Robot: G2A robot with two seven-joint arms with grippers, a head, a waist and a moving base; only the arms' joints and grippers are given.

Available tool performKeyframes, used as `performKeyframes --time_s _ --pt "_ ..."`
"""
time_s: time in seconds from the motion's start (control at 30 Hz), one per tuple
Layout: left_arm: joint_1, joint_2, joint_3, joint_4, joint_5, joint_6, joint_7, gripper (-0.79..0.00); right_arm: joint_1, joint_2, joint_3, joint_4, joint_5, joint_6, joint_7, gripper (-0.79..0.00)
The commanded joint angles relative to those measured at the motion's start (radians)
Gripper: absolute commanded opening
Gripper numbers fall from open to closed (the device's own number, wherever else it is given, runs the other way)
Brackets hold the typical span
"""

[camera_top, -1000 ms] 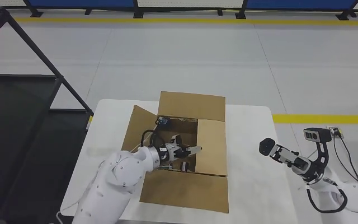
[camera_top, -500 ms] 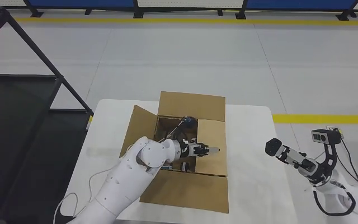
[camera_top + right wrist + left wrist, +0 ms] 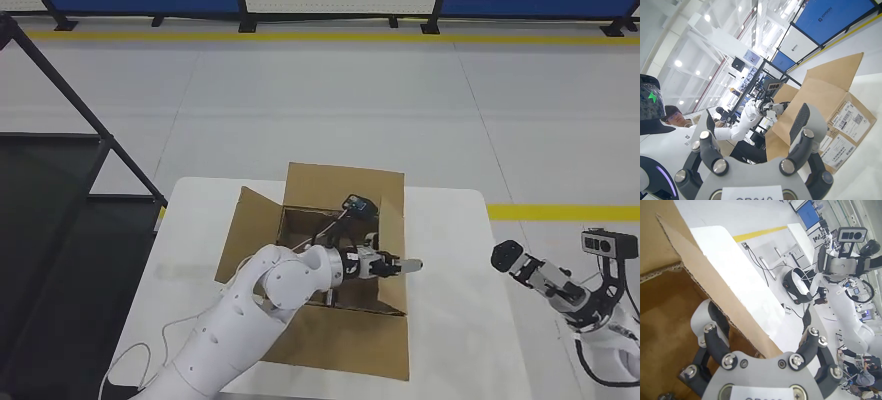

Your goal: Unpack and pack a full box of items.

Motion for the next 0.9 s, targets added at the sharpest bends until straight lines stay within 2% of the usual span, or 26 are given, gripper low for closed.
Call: performKeyframes --time_s 0.0,0.23,0.47,0.8,0.87 --pt "-0.004 -0.006 0.014 -0.008 0.016 0.010 0.016 0.000 -0.017 0.003 0.025 -0.001 0.020 -0.009 -0.005 0.000" --pt "-0.045 -0.049 0.096 0.047 0.016 -0.025 0.095 0.000 -0.100 0.009 0.104 -0.010 0.083 -0.050 -0.018 0.000" --pt "-0.100 -0.109 0.182 0.175 0.026 -0.057 0.198 0.000 -0.163 0.013 0.145 -0.015 0.122 -0.066 -0.031 0.000" --pt "-0.104 -0.112 0.189 0.178 0.030 -0.065 0.194 0.000 -0.136 0.025 0.121 0.019 0.112 -0.025 0.011 0.000" --pt "-0.096 -0.110 0.182 0.181 0.044 -0.037 0.186 0.000 -0.126 0.027 0.116 0.023 0.107 -0.026 0.010 0.000"
